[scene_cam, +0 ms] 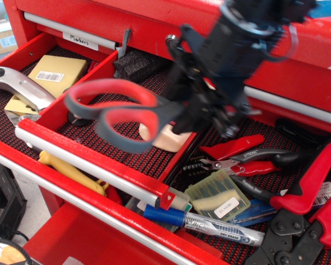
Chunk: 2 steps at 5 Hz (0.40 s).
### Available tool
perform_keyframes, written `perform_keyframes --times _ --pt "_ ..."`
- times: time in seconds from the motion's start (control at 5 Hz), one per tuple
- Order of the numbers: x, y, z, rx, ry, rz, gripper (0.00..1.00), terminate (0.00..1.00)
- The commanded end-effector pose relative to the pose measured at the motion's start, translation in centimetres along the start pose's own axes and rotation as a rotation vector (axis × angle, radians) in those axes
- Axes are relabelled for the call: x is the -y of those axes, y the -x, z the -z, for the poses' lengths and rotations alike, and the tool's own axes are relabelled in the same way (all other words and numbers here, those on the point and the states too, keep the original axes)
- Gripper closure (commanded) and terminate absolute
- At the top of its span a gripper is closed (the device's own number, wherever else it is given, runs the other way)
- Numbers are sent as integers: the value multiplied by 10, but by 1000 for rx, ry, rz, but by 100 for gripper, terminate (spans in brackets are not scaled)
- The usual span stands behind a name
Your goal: Pick up scissors and put into drawer
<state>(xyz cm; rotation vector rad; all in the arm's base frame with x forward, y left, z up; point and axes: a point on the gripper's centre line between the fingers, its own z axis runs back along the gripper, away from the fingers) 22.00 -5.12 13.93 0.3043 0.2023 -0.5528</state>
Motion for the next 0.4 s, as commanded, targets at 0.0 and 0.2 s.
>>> perform_keyframes --times 0.0,0.2 --pt "-40 19 12 159 -78 32 100 0" --pt "-59 25 24 239 -130 79 100 100"
